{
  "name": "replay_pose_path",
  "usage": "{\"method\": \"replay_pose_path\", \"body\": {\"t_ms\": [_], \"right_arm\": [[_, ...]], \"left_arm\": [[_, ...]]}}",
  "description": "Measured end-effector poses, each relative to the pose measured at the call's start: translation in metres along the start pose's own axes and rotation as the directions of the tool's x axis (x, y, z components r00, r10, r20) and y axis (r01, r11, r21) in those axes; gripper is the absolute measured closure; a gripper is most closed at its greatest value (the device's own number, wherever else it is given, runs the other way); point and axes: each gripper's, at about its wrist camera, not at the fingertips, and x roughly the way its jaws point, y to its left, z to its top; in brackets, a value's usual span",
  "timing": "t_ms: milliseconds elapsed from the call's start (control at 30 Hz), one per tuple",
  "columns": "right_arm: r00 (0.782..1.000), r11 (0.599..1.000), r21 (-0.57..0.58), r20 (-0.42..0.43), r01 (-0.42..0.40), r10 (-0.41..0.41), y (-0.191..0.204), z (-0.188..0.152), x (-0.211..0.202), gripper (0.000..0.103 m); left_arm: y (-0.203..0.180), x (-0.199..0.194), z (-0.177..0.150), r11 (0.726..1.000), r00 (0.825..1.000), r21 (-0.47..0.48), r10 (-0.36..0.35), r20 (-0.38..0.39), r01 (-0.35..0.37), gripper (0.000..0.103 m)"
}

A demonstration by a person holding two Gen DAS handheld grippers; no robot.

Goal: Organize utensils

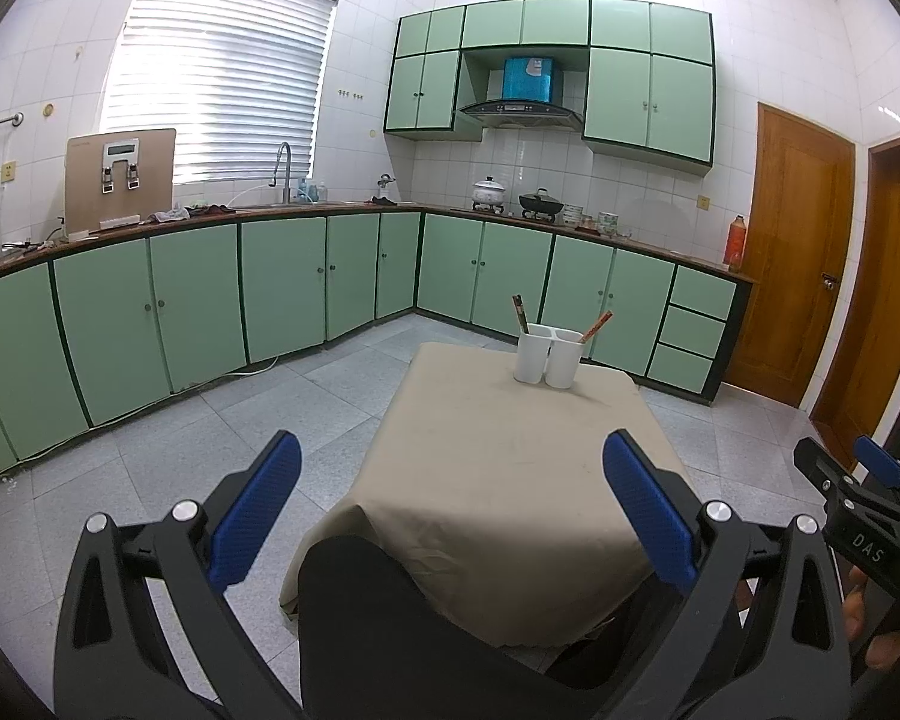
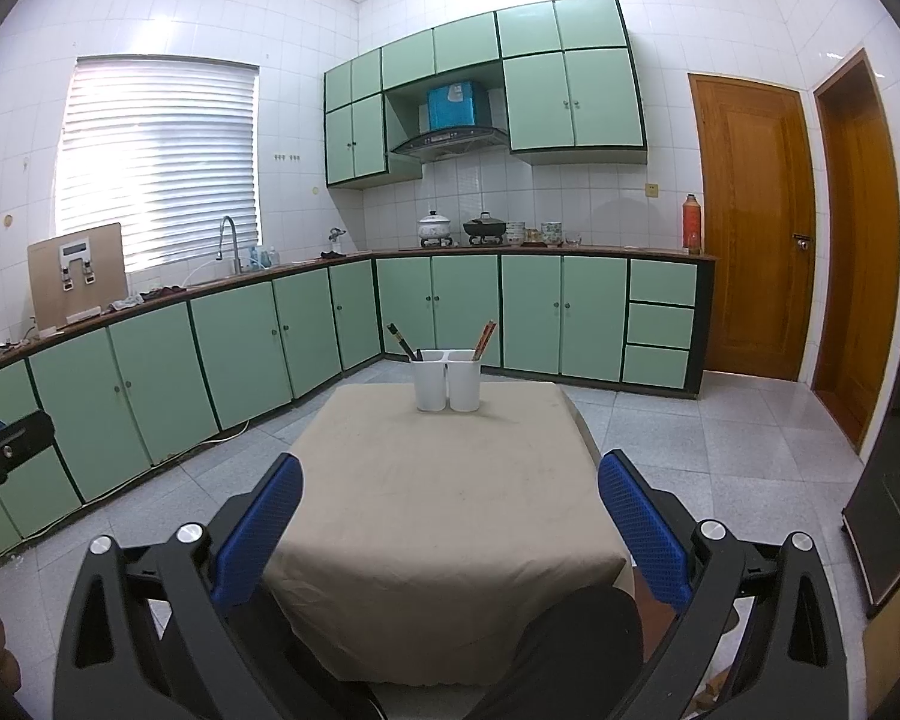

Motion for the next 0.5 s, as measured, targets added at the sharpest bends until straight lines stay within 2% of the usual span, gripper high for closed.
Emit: {"method": "replay_pose_path", "body": {"t_ms": [500], "right_arm": [[1.000,1.000,0.003,-0.005,-0.002,0.002,-0.0015,0.0004,0.0013,0.006]], "left_arm": [[-0.0076,-0.0029,-0.0008,1.000,1.000,0.017,0.009,0.018,-0.010,0.005]]}}
